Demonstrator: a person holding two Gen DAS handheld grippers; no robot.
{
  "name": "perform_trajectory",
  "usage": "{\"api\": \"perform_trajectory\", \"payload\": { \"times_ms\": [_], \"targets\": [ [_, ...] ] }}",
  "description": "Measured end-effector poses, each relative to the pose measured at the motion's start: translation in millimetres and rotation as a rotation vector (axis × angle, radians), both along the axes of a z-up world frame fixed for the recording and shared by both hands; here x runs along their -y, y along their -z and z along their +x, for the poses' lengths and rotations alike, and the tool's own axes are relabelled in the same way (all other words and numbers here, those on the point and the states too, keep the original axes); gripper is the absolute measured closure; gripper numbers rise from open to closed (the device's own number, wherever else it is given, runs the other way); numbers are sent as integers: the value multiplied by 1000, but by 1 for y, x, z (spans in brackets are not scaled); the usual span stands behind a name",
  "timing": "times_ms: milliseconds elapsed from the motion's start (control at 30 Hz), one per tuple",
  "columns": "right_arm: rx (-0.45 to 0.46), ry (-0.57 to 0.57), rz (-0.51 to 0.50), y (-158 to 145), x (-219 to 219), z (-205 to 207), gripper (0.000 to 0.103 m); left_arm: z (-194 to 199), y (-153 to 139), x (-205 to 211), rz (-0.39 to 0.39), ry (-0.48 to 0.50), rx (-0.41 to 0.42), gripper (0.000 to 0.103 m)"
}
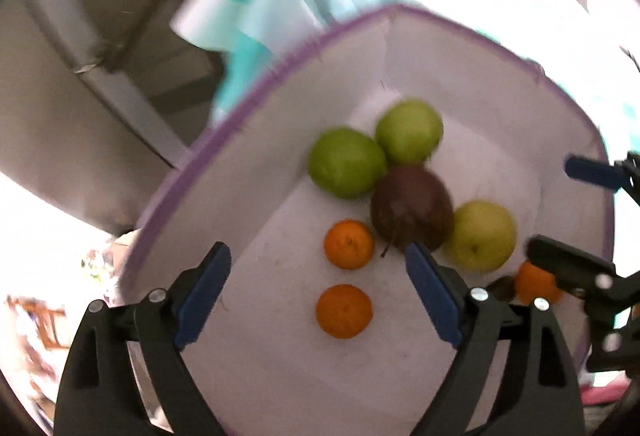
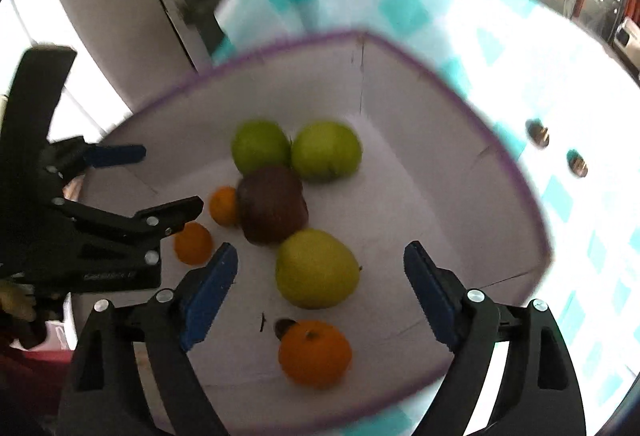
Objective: Organize fruits
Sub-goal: 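Withdraw both open tools from the box toward the remaining dark fruits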
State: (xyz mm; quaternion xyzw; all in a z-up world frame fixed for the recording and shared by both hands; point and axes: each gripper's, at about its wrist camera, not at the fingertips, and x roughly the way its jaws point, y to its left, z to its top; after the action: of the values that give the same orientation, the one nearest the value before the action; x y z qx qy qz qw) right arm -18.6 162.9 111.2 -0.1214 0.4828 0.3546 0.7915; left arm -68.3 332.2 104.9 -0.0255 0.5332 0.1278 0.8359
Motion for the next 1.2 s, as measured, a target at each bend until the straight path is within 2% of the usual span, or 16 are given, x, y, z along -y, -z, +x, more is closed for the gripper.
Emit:
{"api": "perform_trajectory", "payload": {
  "times_ms": [67, 167, 300, 367, 433, 567, 700, 733, 767, 867, 1033, 1200],
  "targets": [
    [35, -5, 47, -19, 30, -2, 20, -16, -22, 10, 26, -88, 90, 8],
    [63, 23, 131, -41, 81, -7, 17, -40, -54, 41, 88, -161, 212, 2],
    [61, 116, 205, -55, 159, -12, 16, -62, -95, 102, 145, -144, 344, 2],
    [46, 149, 200, -49, 188, -15, 16, -65, -101, 134, 143, -106, 372, 2],
    [24, 181, 190, -40, 218, -21, 16, -68, -100, 177, 127, -48, 354, 2],
    [6, 226, 175, -28, 273, -35, 16, -60, -82, 255, 101, 108, 255, 2],
    [-7, 329, 189, -16, 336, -42, 16, -46, -74, 312, 90, 230, 211, 2],
    [-19, 388, 197, -9, 364, -42, 16, -43, -72, 323, 87, 247, 202, 2],
    [-19, 388, 197, -9, 364, -42, 16, -41, -70, 335, 85, 269, 190, 2],
    [-52, 480, 207, 5, 401, -41, 16, -27, -59, 371, 100, 354, 144, 2],
    [-98, 570, 196, 30, 430, -34, 16, 0, -49, 390, 58, 383, 107, 2],
    [-122, 585, 156, 46, 425, -13, 16, 53, -46, 388, 3, 348, 97, 2]
  ]
}}
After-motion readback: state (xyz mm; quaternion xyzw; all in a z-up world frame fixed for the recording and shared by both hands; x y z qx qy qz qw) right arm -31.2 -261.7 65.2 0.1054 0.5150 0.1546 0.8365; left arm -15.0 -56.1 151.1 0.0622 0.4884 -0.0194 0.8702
